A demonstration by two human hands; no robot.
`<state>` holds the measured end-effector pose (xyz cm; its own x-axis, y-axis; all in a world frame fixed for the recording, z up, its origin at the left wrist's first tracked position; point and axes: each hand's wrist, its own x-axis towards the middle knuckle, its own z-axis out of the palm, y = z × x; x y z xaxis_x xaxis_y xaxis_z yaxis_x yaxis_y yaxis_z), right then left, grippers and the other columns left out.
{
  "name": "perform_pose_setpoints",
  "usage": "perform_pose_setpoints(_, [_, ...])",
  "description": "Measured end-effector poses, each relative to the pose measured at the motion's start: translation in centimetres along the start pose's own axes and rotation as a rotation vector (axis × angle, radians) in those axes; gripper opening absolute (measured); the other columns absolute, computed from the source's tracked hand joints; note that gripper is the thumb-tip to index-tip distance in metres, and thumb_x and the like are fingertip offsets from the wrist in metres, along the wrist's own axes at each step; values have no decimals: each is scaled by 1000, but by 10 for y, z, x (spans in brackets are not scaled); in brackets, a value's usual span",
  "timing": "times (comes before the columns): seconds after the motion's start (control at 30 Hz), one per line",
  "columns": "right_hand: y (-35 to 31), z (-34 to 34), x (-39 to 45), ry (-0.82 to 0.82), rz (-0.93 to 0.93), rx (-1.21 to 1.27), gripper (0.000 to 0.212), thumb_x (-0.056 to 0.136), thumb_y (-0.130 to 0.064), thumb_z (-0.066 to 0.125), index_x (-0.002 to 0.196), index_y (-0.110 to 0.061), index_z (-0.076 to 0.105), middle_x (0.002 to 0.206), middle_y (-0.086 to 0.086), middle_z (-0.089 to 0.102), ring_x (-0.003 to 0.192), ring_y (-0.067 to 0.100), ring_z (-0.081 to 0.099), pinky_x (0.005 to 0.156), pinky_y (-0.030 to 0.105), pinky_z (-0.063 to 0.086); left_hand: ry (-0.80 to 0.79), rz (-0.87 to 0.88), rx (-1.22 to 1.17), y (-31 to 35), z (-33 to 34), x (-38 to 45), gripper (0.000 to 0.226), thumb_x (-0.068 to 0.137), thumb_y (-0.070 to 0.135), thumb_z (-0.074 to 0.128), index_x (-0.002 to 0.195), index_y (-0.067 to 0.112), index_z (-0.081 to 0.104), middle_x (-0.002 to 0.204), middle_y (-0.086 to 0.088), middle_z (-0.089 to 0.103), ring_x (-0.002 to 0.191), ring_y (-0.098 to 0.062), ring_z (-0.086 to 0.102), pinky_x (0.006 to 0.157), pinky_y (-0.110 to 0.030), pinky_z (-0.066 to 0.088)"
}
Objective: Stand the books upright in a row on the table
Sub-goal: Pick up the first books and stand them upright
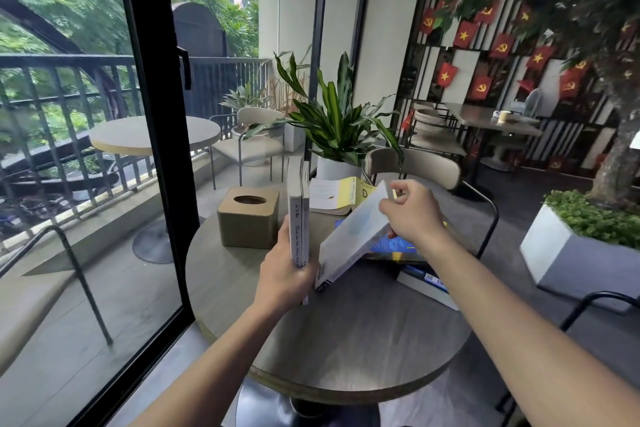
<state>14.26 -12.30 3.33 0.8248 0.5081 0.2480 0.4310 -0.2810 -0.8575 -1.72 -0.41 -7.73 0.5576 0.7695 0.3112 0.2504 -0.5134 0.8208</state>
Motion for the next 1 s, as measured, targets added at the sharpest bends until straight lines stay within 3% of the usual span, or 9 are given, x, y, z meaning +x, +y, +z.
perform_pose_setpoints(0.1, [-17, 10, -3, -41, -101, -95, 41, 82, -16, 59, 123, -17, 57, 101, 10, 66, 42, 13, 62, 39, 22, 46, -43, -23, -38, 1, 1, 4, 86, 74, 68, 51, 149, 32, 31, 117, 9, 65, 111, -28, 59, 87, -39, 47])
perform_pose_setpoints(0.17, [-24, 16, -3, -76, -132, -123, 41, 85, -22, 58, 126, -16, 57, 105, 11, 68, 61, 23, 68, 58, 35, 57, -96, -49, -68, 5, 1, 6, 102, 66, 89, 46, 151, 34, 30, 135, 10, 60, 122, -23, 55, 97, -40, 45])
perform_pose_setpoints(0.23, [-28, 21, -3, -122, -158, -111, 45, 90, -37, 58, 129, -15, 56, 111, 9, 66, 85, 26, 67, 77, 46, 56, -138, -48, -84, 10, 2, 8, 116, 55, 101, 39, 152, 38, 27, 139, 11, 58, 126, -21, 53, 102, -40, 42])
perform_pose_setpoints(0.33, [-34, 26, -4, -221, -203, -98, 64, 88, -67, 44, 130, -19, 54, 122, 4, 62, 108, 21, 58, 92, 40, 48, -171, -20, -59, 14, 4, 10, 123, 54, 100, 42, 157, 38, 16, 149, 13, 48, 134, -17, 47, 105, -35, 37])
perform_pose_setpoints(0.5, [-34, 35, -5, -332, -266, -77, 95, 70, -86, 41, 144, -26, 38, 141, 8, 44, 132, 20, 40, 110, 43, 32, -167, 2, -23, 15, 7, 14, 127, 53, 93, 61, 157, 37, 13, 147, 15, 49, 131, -13, 49, 104, -33, 40])
perform_pose_setpoints(0.7, [-32, 46, -8, -297, -337, -156, 111, 60, -78, 66, 150, -30, 24, 151, 3, 32, 138, 18, 32, 111, 40, 32, -130, -8, 37, 13, 14, 20, 125, 42, 75, 82, 148, 35, 30, 132, 16, 60, 118, -8, 58, 96, -36, 50])
perform_pose_setpoints(1.0, [-35, 65, -6, -250, -444, -346, 81, 74, -42, 72, 146, -38, 35, 154, 6, 31, 139, 24, 32, 106, 36, 33, -102, -41, 29, 7, 20, 25, 94, 51, 54, 74, 135, 30, 35, 110, 9, 64, 98, -15, 63, 76, -34, 50])
